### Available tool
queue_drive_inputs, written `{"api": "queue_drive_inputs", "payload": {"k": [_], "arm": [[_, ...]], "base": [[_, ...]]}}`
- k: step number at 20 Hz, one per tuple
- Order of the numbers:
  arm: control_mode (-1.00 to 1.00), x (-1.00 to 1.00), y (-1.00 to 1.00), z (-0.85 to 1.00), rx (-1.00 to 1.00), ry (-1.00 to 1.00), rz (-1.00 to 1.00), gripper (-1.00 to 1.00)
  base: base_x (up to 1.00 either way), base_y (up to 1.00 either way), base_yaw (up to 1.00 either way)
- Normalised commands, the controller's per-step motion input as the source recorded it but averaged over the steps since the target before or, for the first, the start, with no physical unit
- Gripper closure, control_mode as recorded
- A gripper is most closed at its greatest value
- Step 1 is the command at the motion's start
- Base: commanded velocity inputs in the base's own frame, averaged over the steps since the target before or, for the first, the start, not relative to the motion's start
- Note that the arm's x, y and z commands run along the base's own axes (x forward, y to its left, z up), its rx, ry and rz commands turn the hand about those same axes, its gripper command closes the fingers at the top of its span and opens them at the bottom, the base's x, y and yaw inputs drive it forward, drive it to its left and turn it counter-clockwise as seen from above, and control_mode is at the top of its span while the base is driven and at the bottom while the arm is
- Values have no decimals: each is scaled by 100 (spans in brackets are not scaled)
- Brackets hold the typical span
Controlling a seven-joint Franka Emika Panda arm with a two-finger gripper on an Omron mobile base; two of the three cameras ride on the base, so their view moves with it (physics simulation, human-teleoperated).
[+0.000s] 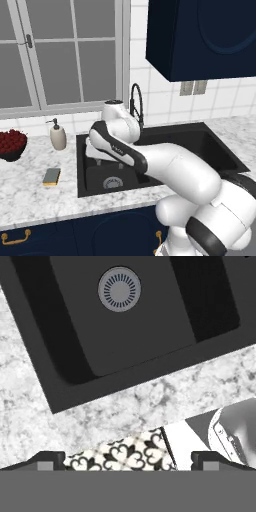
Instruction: Pick the pan and sponge and place them into the sink. Then turn on the water.
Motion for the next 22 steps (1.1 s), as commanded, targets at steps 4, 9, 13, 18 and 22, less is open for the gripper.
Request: {"api": "queue_drive_inputs", "payload": {"k": [4, 9, 13, 18, 22], "arm": [[-100, 25, 73, 0, -5, 0, 0, -100], [-100, 37, 71, 0, -4, 3, -1, -100], [-100, 47, 64, -13, -3, 4, 0, -100], [-100, 51, 57, -33, -3, 6, 0, -100], [-100, 27, 53, -33, -4, 4, 0, -100]], "base": [[0, 0, 0], [0, 0, 0], [0, 0, 0], [0, 0, 0], [0, 0, 0]]}}
